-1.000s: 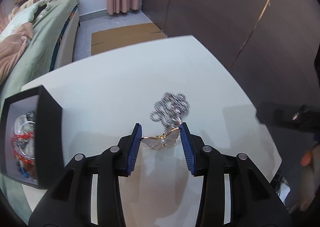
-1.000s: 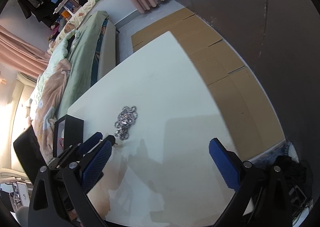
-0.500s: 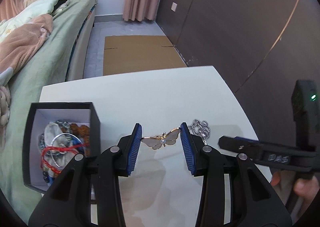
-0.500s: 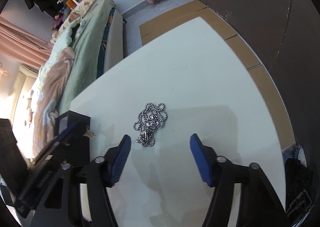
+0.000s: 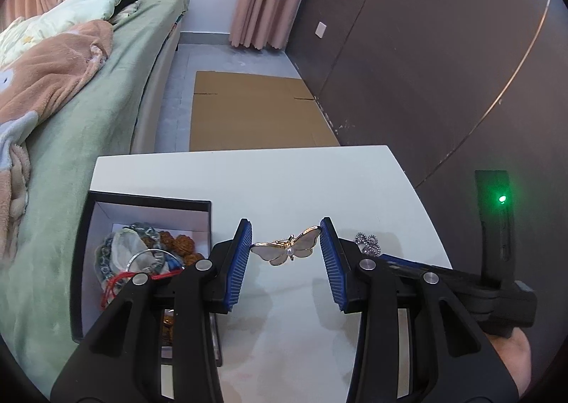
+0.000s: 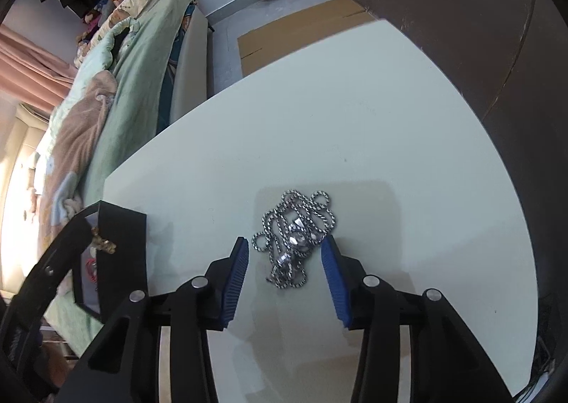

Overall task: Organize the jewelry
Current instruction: 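Grasp the silver bead chain with the right gripper while the left holds the pendant, then carry the butterfly necklace into the black box and open both grippers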

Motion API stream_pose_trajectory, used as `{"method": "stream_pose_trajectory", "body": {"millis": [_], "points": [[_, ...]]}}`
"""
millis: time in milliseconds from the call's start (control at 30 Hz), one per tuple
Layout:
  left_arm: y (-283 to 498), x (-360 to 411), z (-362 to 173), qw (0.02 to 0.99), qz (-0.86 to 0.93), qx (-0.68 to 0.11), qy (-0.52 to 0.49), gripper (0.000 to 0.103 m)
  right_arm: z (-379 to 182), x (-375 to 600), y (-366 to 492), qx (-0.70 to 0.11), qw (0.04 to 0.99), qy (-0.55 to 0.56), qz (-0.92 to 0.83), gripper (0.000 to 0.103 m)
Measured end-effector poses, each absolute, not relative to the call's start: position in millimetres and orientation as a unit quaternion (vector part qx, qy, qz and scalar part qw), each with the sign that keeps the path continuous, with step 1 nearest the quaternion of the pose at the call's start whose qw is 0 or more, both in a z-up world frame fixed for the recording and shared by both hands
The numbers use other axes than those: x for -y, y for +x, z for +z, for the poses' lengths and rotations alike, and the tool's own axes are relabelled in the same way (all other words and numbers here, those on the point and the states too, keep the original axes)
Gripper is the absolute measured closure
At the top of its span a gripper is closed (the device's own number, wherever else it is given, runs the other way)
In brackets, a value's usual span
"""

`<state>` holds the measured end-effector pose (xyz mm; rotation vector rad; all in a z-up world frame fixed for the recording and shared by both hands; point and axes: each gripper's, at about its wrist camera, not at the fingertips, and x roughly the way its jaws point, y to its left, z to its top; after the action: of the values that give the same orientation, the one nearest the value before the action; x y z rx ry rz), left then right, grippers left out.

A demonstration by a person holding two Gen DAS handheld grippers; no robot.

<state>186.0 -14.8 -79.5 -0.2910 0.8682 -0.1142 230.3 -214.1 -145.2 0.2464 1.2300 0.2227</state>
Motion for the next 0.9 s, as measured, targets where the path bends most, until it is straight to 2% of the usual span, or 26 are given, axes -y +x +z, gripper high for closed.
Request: {"method": "stream_pose_trajectory", "body": {"millis": [233,400,433,467,900], "points": [[182.8,-7.9,-70.7,0.899,-0.045,-0.404,-0.161,0.063,-142.3,172.2,233.4,-0.553,0.829,0.000,0.081,0.065],[180.8,-22.9,-69.5,0.899,-0.035,-0.401,-0.173,0.063,-141.1,162.0,230.0,-0.547,0.831,-0.047,0.090,0.082],[179.9,-25.2,-68.9,0.899,-0.034,-0.400,-0.174,0.063,-140.2,161.6,229.1,-0.551,0.827,-0.046,0.099,0.087],[178.9,-26.6,-68.1,0.899,-0.033,-0.399,-0.175,0.063,-139.5,162.7,229.1,-0.554,0.825,-0.042,0.103,0.087],[157.3,-46.6,-60.6,0.902,-0.015,-0.394,-0.176,0.063,-108.8,192.3,209.0,-0.539,0.821,0.080,0.171,0.088]]}}
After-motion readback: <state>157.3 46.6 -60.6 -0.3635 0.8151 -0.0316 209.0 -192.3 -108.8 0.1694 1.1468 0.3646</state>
